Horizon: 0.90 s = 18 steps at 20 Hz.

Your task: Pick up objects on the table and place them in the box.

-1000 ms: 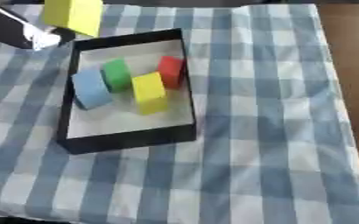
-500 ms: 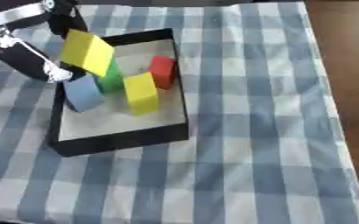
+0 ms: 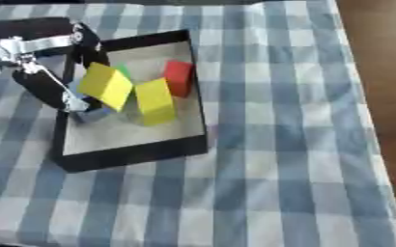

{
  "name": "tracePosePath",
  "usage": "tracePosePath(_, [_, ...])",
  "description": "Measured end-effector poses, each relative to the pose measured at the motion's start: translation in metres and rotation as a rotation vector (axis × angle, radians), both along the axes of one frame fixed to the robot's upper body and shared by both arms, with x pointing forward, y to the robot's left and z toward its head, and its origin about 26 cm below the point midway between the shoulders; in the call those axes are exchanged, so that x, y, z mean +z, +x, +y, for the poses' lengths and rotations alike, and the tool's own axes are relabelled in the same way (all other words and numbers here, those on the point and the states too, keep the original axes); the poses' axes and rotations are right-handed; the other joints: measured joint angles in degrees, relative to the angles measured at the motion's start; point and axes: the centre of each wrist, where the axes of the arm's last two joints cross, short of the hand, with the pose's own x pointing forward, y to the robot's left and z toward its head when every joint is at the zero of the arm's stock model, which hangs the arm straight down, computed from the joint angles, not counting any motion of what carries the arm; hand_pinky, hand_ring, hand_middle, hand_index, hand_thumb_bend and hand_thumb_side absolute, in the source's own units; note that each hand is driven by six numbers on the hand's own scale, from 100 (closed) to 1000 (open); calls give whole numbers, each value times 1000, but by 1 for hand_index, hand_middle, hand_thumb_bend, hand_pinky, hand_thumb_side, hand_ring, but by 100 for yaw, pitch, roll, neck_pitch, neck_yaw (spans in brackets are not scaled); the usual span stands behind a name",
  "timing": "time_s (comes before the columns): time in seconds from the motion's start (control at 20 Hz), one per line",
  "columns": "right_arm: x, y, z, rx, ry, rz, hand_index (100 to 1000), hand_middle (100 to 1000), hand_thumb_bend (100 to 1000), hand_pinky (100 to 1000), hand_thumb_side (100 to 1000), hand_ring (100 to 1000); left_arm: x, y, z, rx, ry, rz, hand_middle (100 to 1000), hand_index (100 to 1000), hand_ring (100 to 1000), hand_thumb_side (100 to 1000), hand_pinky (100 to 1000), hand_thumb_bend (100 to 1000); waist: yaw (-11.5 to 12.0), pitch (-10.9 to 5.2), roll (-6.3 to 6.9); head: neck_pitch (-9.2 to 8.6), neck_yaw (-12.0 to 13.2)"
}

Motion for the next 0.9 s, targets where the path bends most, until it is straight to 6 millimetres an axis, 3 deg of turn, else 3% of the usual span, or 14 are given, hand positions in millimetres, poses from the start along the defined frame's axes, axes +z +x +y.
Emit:
tracePosePath(0.15, [0,0,0,1,0,0,834,720,100,946,536,727,-10,7,-2,-2,20,33,647,712,694,187,719,365,-20,7,0,0,7])
tracePosePath(0.3, [0,1,1,4,0,-1,835,720,100,946,537,728,-17,12,-2,-4,56,53,753,832,784,273,781,492,-21,18,0,0,14])
tracePosePath(0.35, [0,1,1,4,0,-1,835,720,100,946,537,728,-18,13,-1,-6,69,55,753,832,784,273,781,492,-21,22,0,0,15])
tracePosePath(0.4, [0,1,1,4,0,-1,835,720,100,947,537,728,-19,14,-1,-8,81,55,790,871,816,365,809,616,-21,23,0,0,15])
tracePosePath(0.5, [0,1,1,4,0,-1,835,720,100,947,536,727,-20,14,0,-11,103,54,818,901,839,442,831,779,-20,23,0,0,15])
tracePosePath(0.65, [0,1,1,4,0,-1,835,720,100,947,536,727,-18,13,2,-8,117,45,828,912,846,427,839,843,-17,23,0,0,14])
tracePosePath(0.9, [0,0,1,4,0,1,835,720,100,947,536,727,-10,7,4,-9,109,15,829,911,848,353,840,843,-3,23,0,0,11])
